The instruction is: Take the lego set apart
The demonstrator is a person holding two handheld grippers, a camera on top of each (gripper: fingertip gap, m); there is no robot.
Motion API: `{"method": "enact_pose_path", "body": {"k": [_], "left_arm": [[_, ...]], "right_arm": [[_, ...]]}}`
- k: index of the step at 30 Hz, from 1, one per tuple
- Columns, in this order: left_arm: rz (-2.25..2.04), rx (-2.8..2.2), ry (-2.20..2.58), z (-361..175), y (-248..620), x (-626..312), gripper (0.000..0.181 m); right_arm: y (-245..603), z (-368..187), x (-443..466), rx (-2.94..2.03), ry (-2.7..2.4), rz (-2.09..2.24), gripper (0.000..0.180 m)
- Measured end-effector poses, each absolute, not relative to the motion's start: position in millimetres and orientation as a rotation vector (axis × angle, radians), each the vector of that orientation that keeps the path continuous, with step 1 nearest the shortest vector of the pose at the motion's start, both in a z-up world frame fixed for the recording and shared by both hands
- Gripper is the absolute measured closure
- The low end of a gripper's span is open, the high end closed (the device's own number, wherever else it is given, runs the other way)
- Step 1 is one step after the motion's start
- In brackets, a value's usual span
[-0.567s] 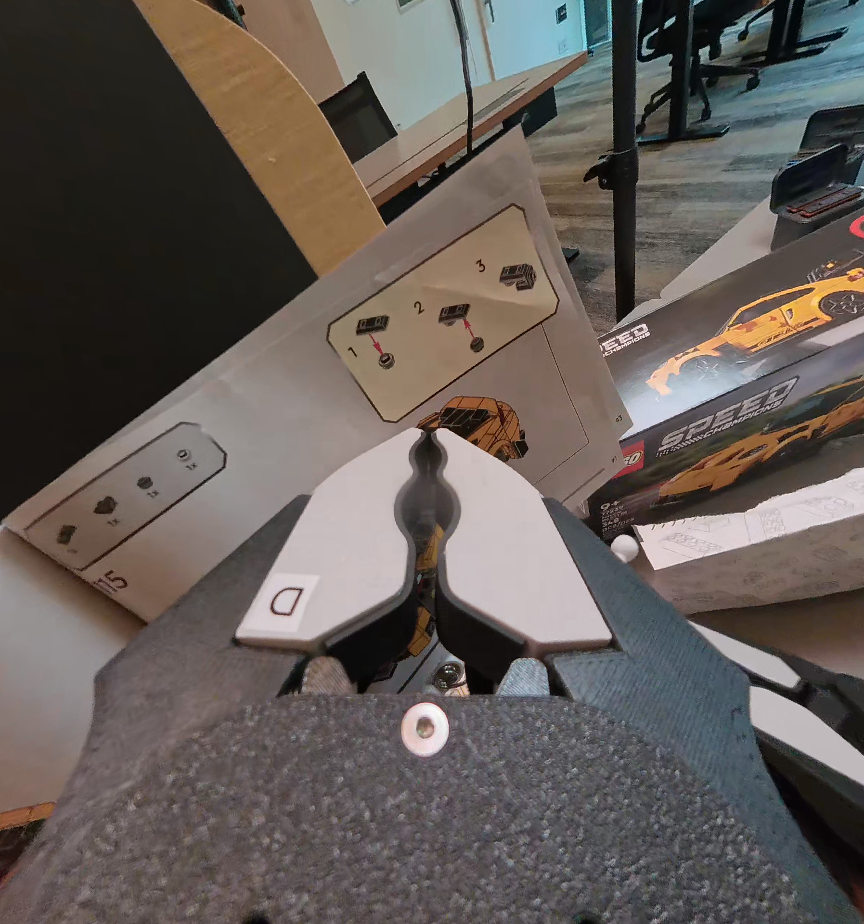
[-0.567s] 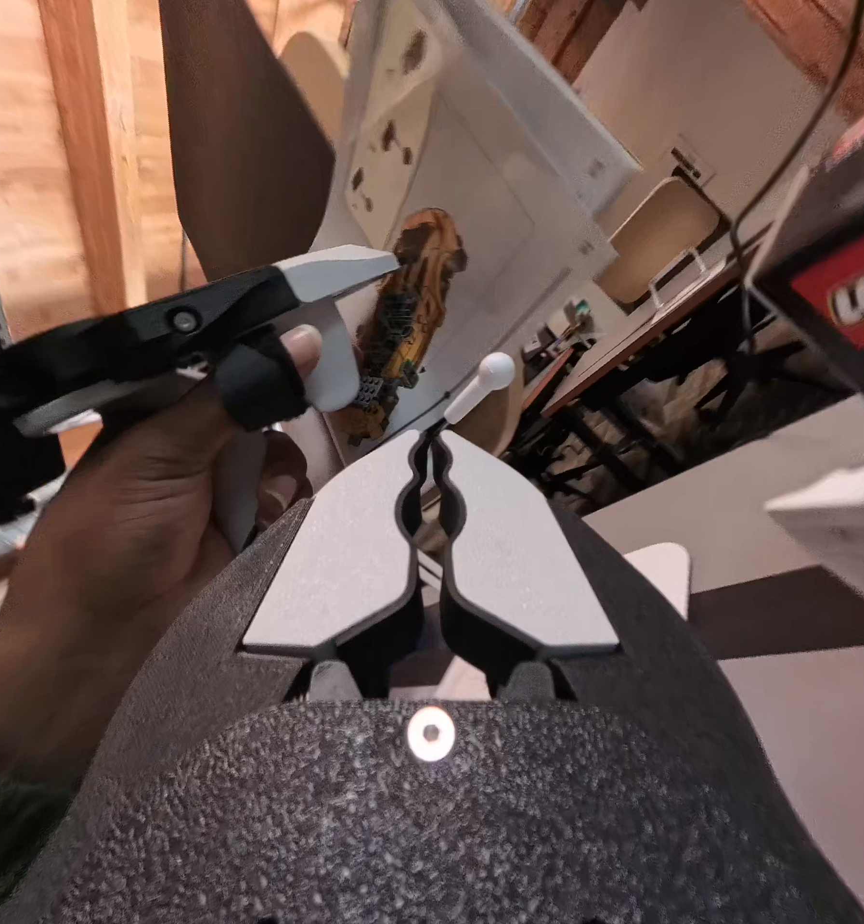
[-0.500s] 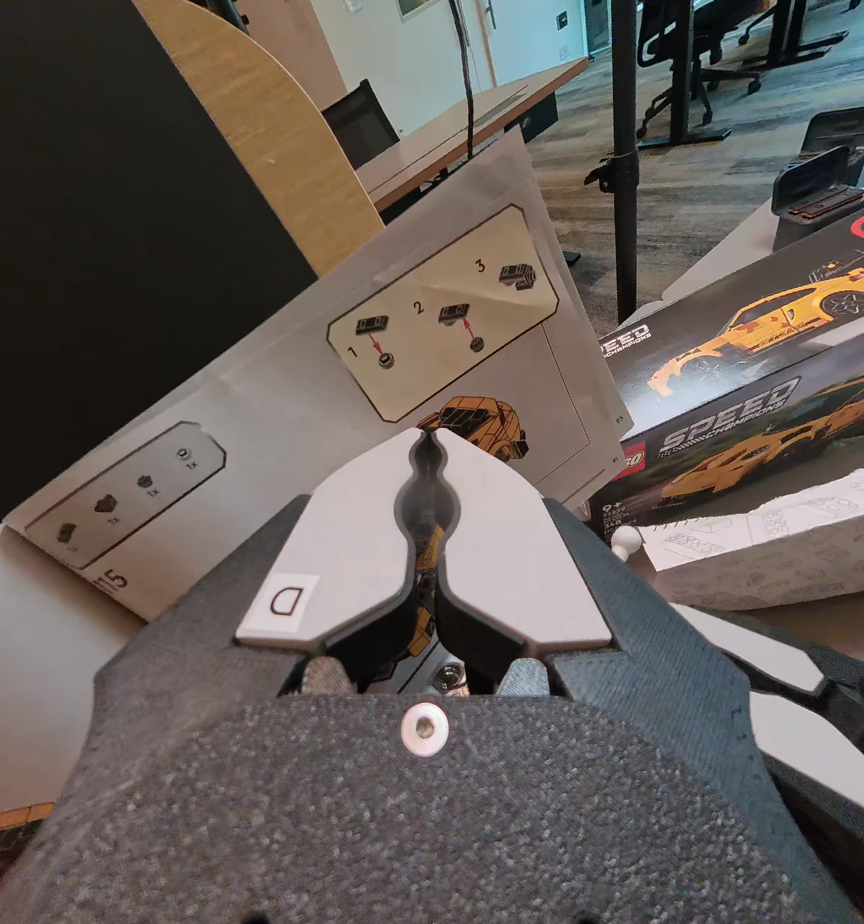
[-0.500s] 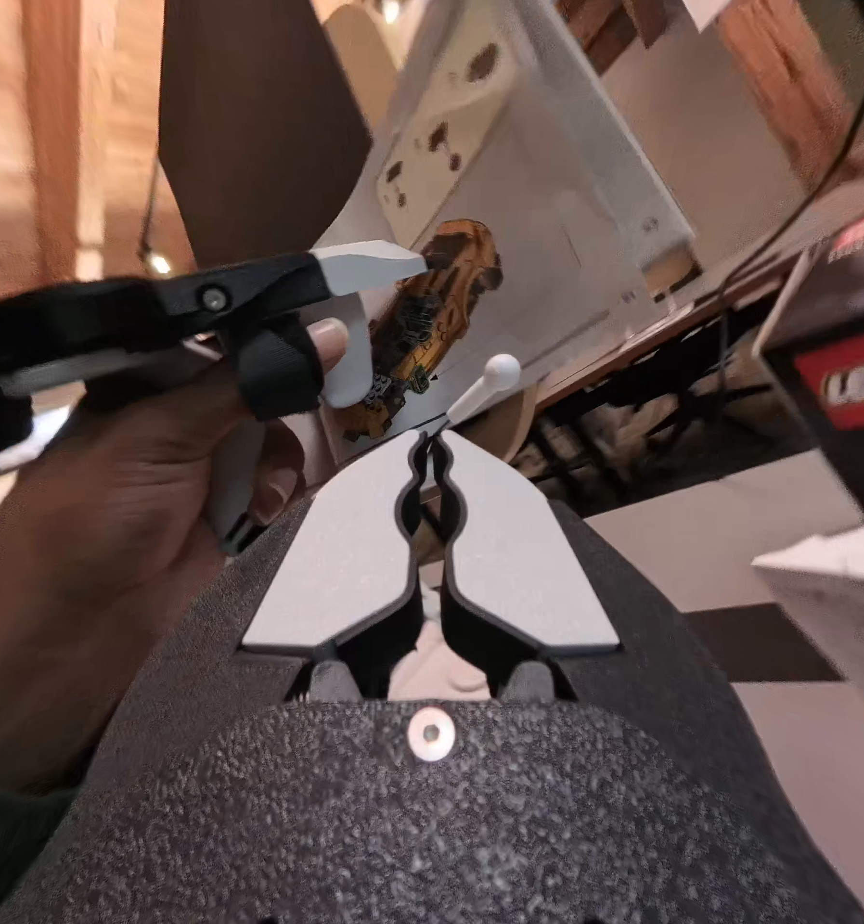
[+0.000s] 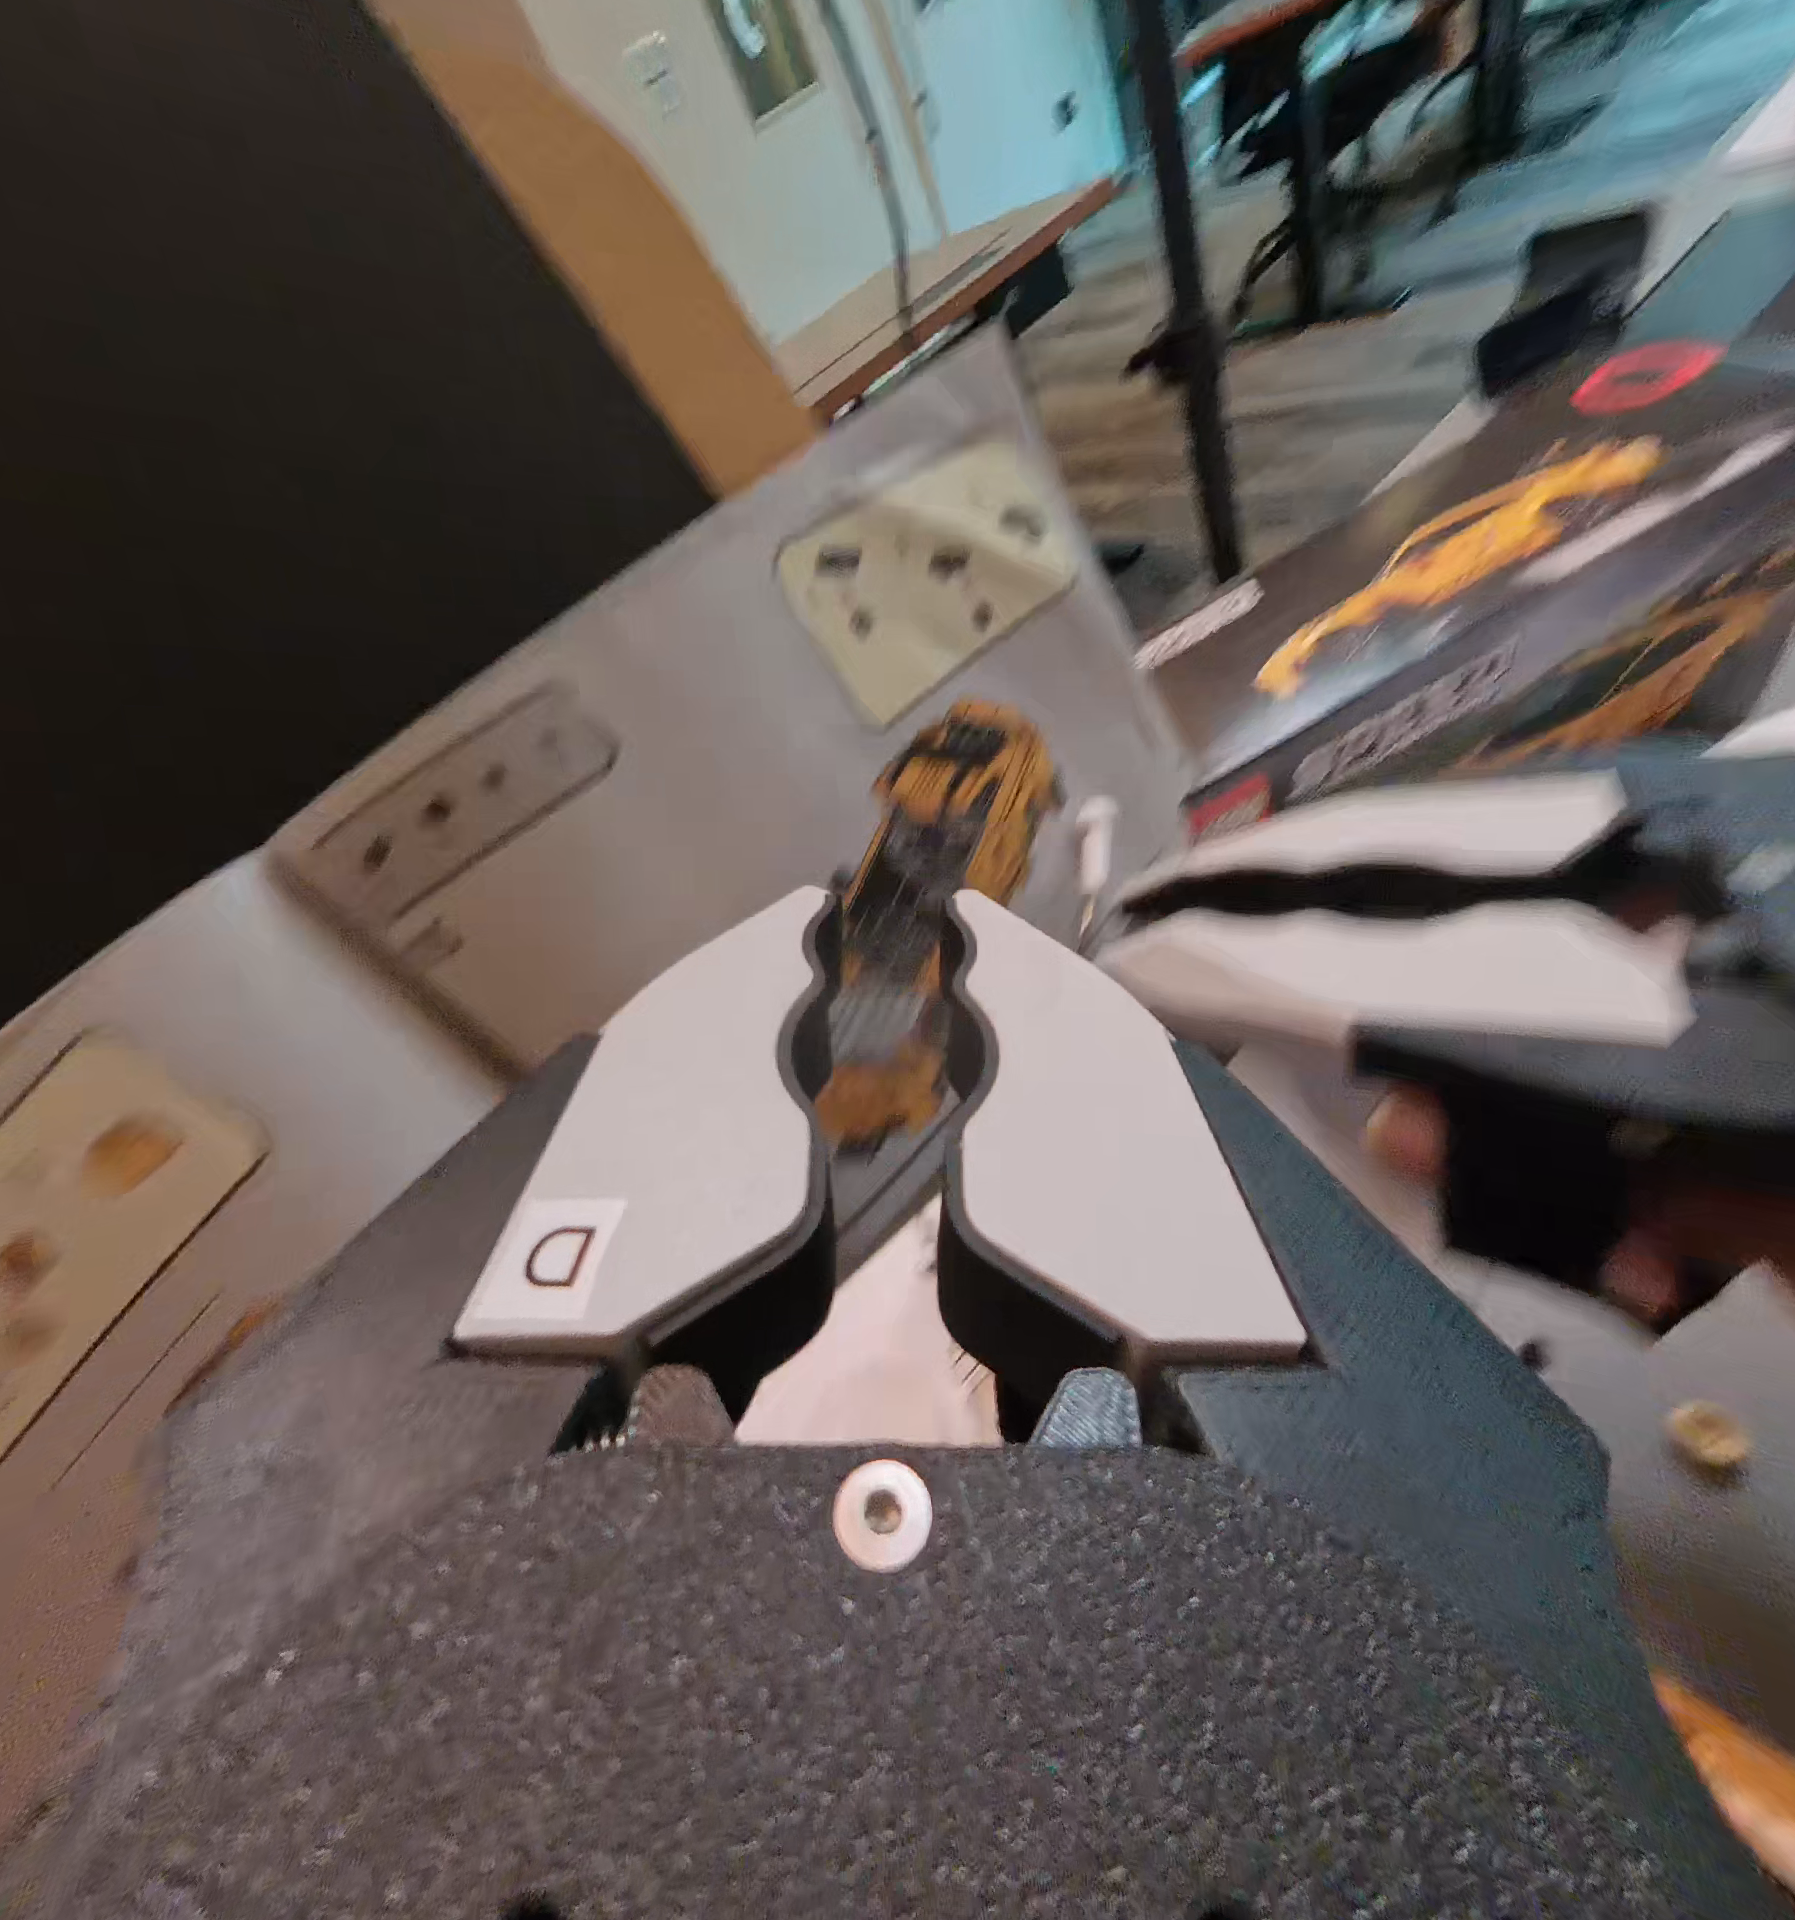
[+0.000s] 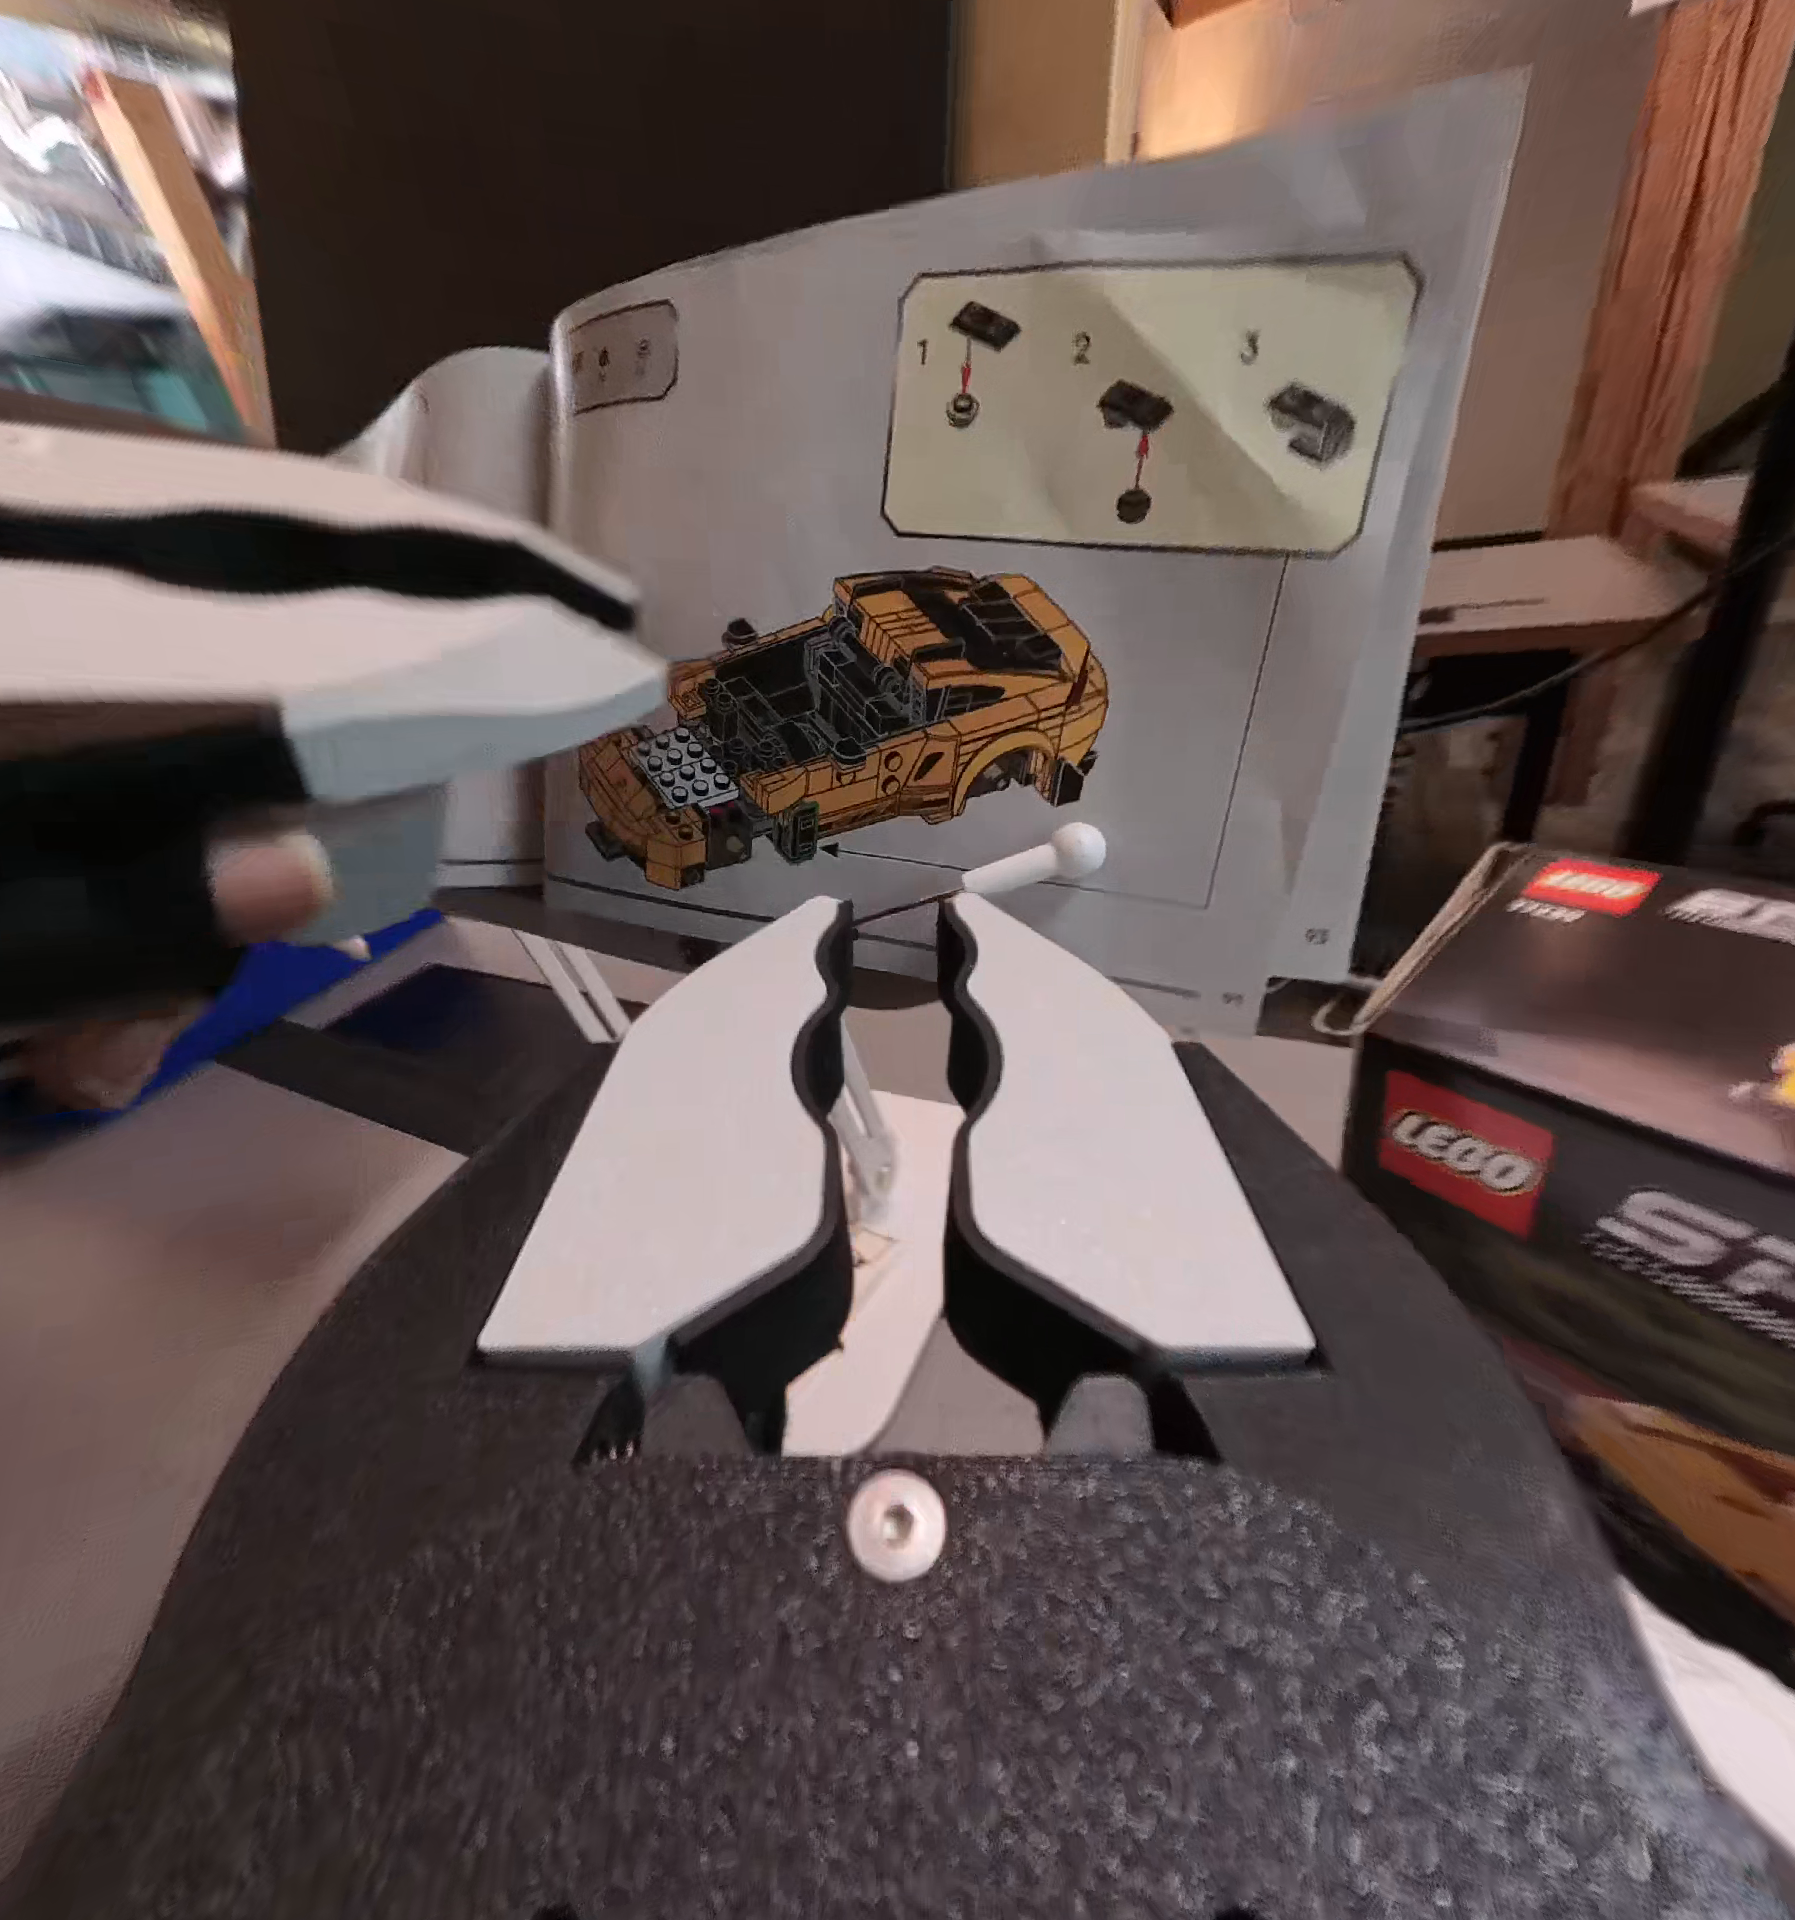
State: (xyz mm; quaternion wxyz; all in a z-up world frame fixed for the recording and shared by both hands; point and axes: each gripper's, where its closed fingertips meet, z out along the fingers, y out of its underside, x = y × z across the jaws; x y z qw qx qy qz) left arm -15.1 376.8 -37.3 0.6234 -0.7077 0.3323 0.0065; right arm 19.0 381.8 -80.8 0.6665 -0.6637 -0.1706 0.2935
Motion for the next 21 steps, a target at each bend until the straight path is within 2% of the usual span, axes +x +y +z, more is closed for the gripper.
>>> {"method": "enact_pose_path", "body": {"k": [1, 4, 7, 13, 18, 21], "left_arm": [[0.093, -1.630, 0.764, -43.0, 372.5, -30.2, 0.165], [0.202, -1.657, 0.763, -61.8, 362.8, -68.3, 0.166], [0.235, -1.734, 0.735, -79.8, 367.7, -101.5, 0.165], [0.223, -1.788, 0.662, -86.1, 385.2, -136.9, 0.170], [0.229, -1.782, 0.645, -87.9, 385.1, -150.7, 0.172], [0.227, -1.785, 0.631, -90.8, 383.8, -159.4, 0.171]], "right_arm": [[380.7, -78.8, 22.9, -1.506, -0.404, 0.609, 0.164], [373.3, -59.6, 33.9, -1.479, -0.457, 0.422, 0.162], [352.8, -35.1, 4.7, -1.411, -0.655, 0.361, 0.164], [367.4, -57.5, -59.5, -1.484, -1.042, 0.097, 0.153], [397.3, -69.9, -72.3, -1.464, -1.121, -0.186, 0.157], [404.5, -65.3, -75.1, -1.434, -1.115, -0.223, 0.169]]}}
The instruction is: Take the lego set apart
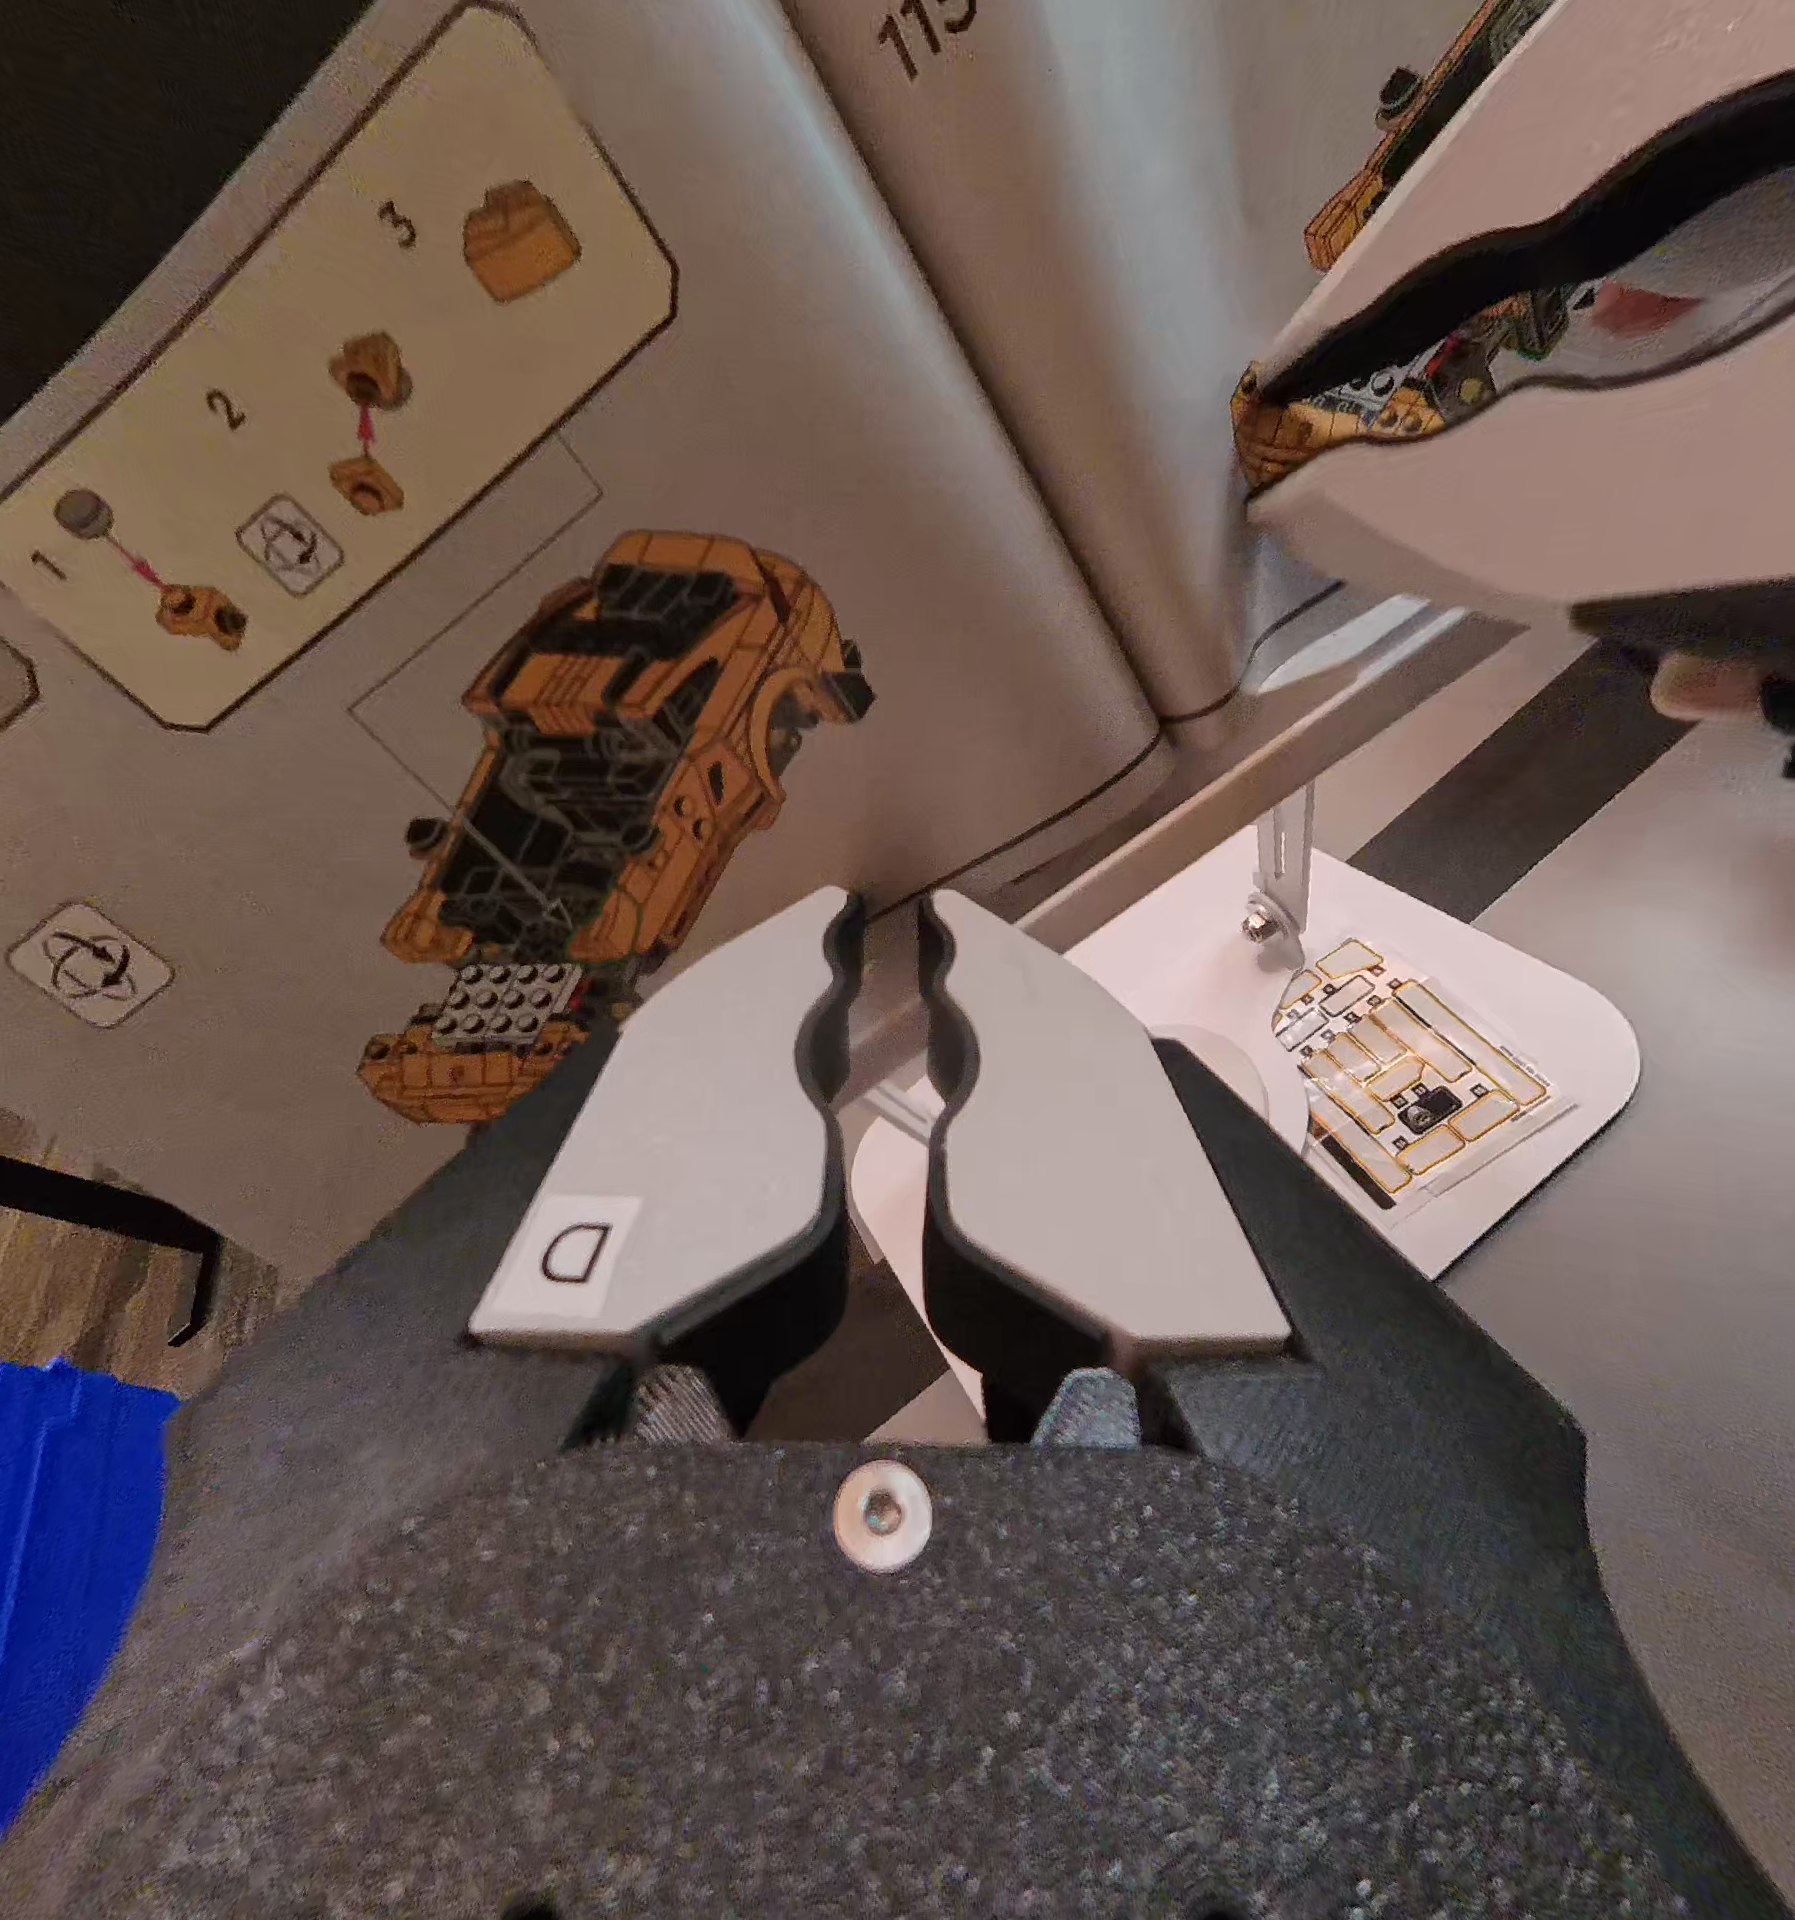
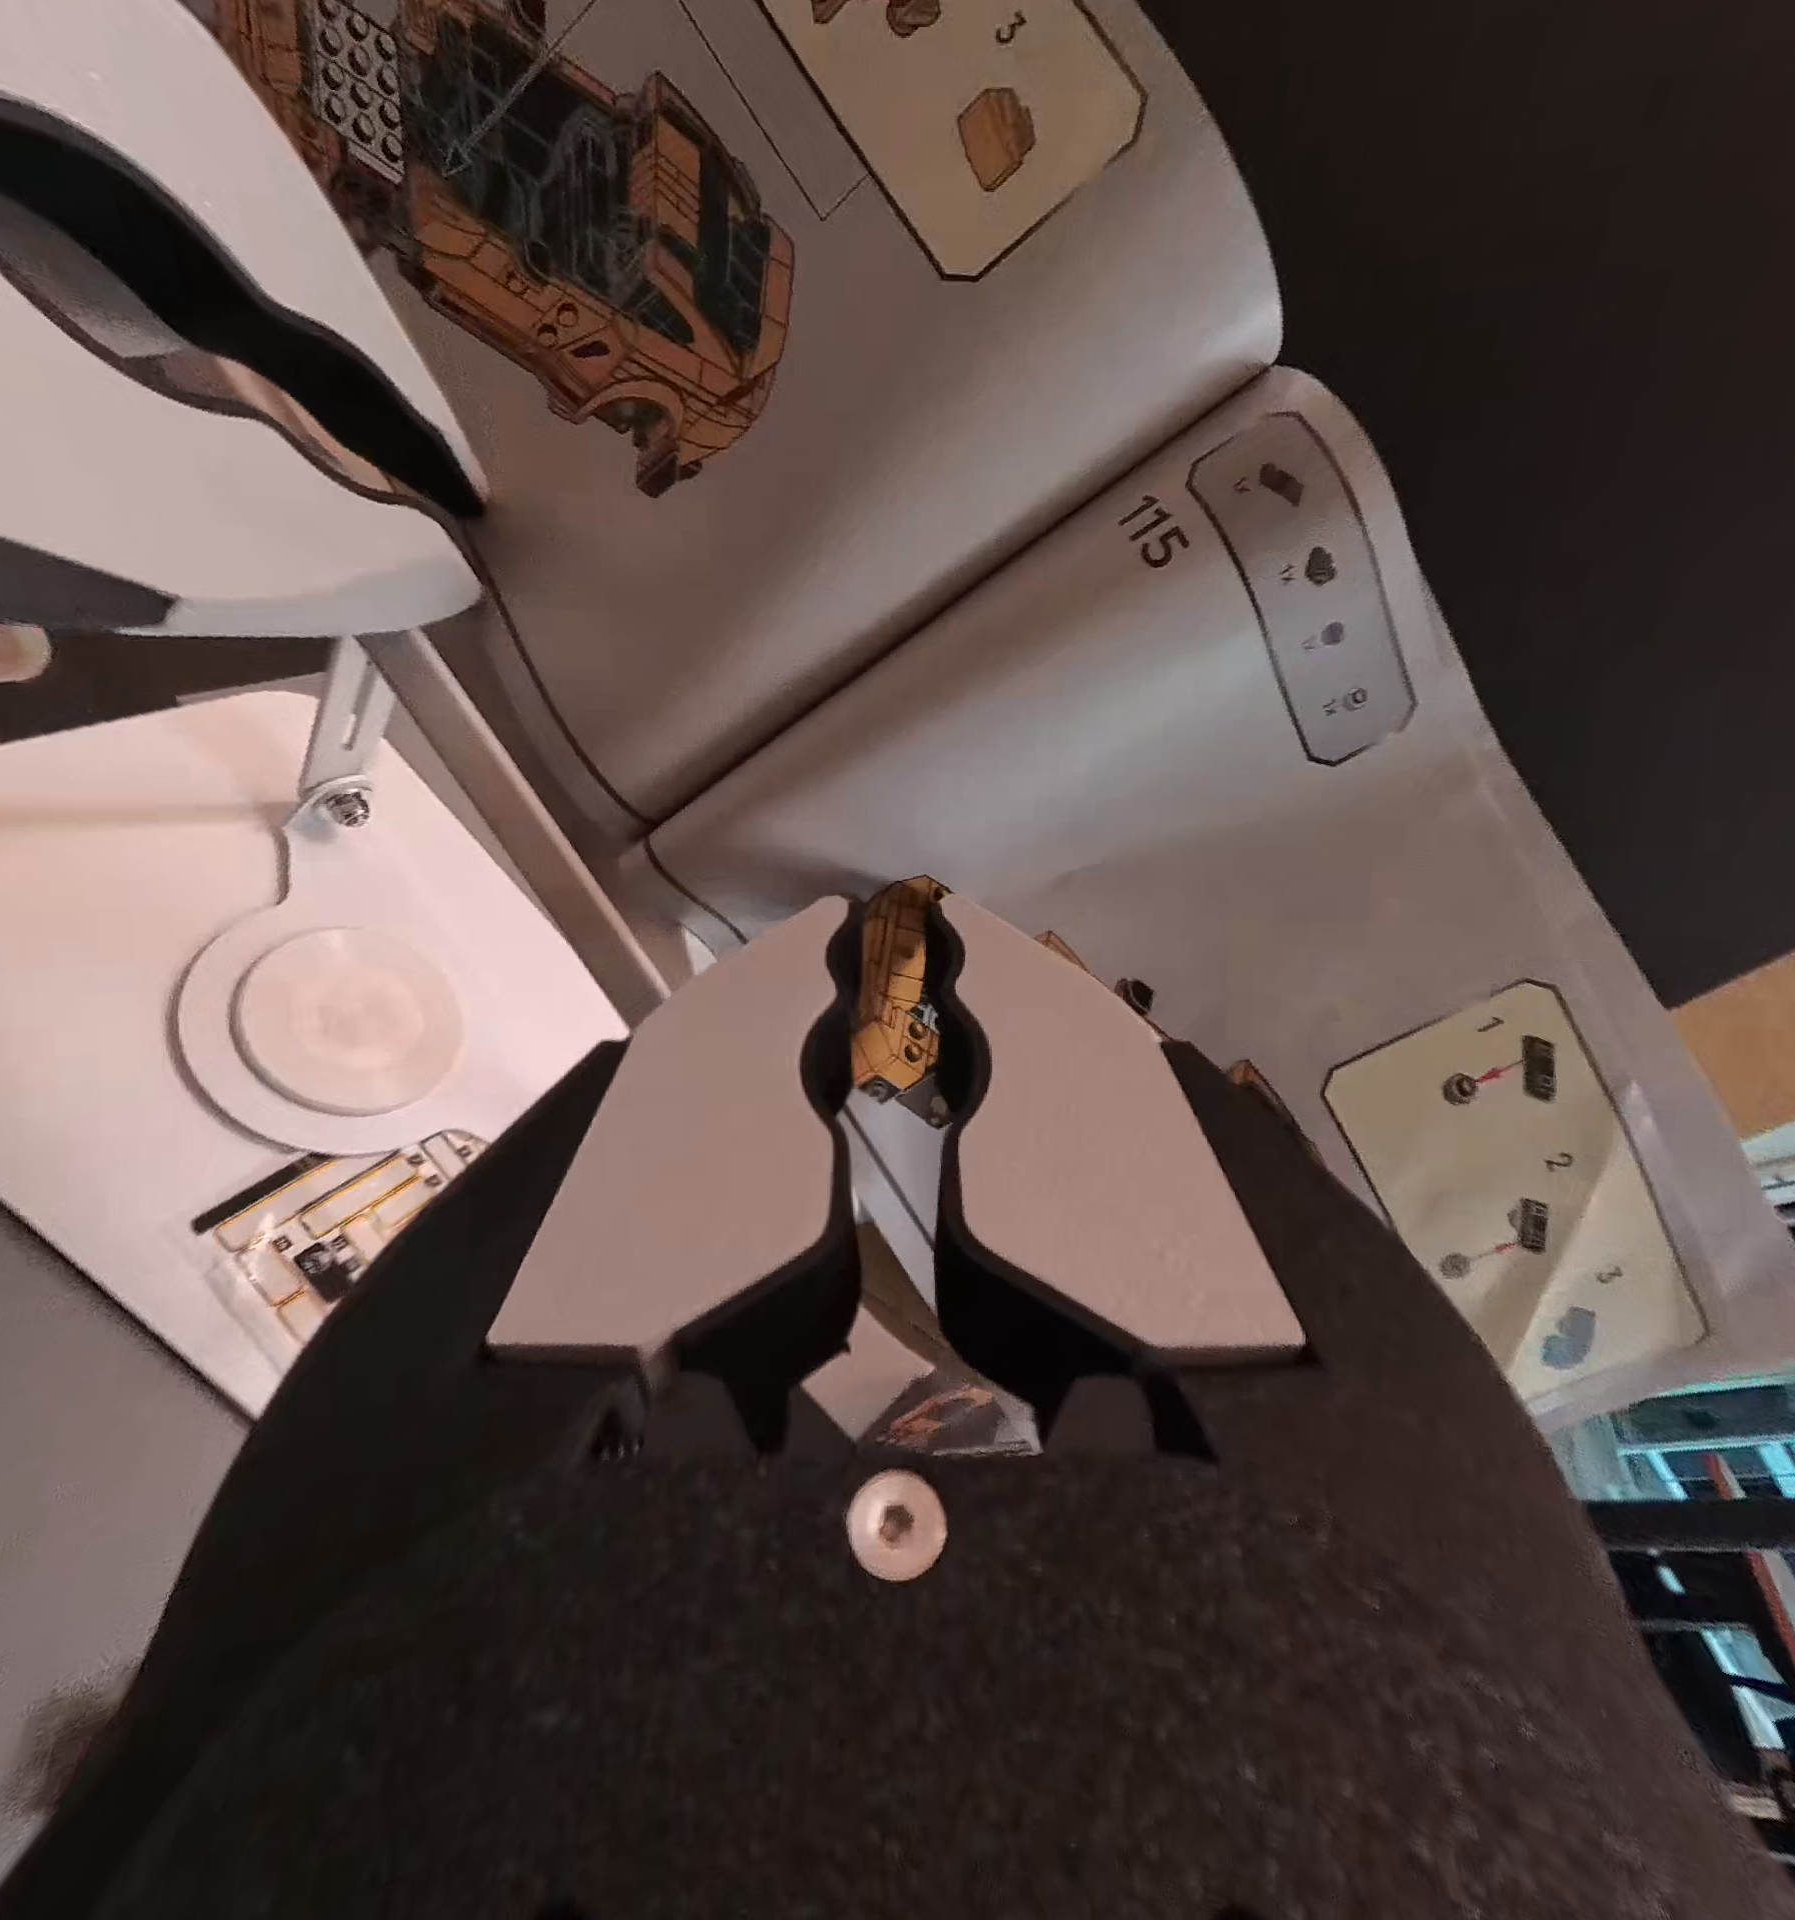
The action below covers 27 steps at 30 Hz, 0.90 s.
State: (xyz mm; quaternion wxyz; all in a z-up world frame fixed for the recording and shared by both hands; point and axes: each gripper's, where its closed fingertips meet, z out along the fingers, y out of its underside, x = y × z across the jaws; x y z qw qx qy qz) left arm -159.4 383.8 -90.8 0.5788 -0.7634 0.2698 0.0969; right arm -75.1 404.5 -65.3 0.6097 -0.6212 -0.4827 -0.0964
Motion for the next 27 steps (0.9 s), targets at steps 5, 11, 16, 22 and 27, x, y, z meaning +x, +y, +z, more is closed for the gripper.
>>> {"method": "enact_pose_path", "body": {"k": [5, 11, 16, 22, 27], "left_arm": [[0.174, -1.785, 0.604, -92.3, 380.7, -164.1, 0.172], [0.166, -1.778, 0.603, -92.9, 379.5, -164.4, 0.173], [0.170, -1.786, 0.590, -91.3, 380.2, -164.4, 0.174], [0.179, -1.794, 0.602, -91.7, 378.5, -160.8, 0.174], [0.189, -1.795, 0.611, -92.2, 377.3, -160.5, 0.175]], "right_arm": [[399.0, -65.5, -76.3, -1.397, -1.110, -0.181, 0.168], [404.2, -40.2, -19.7, -1.500, -0.791, -0.099, 0.149], [426.8, -36.5, 1.1, -1.524, -0.780, -0.140, 0.167], [448.6, -34.1, 2.3, -1.498, -0.815, -0.113, 0.156], [448.7, -31.2, 4.1, -1.511, -0.833, -0.061, 0.151]]}}
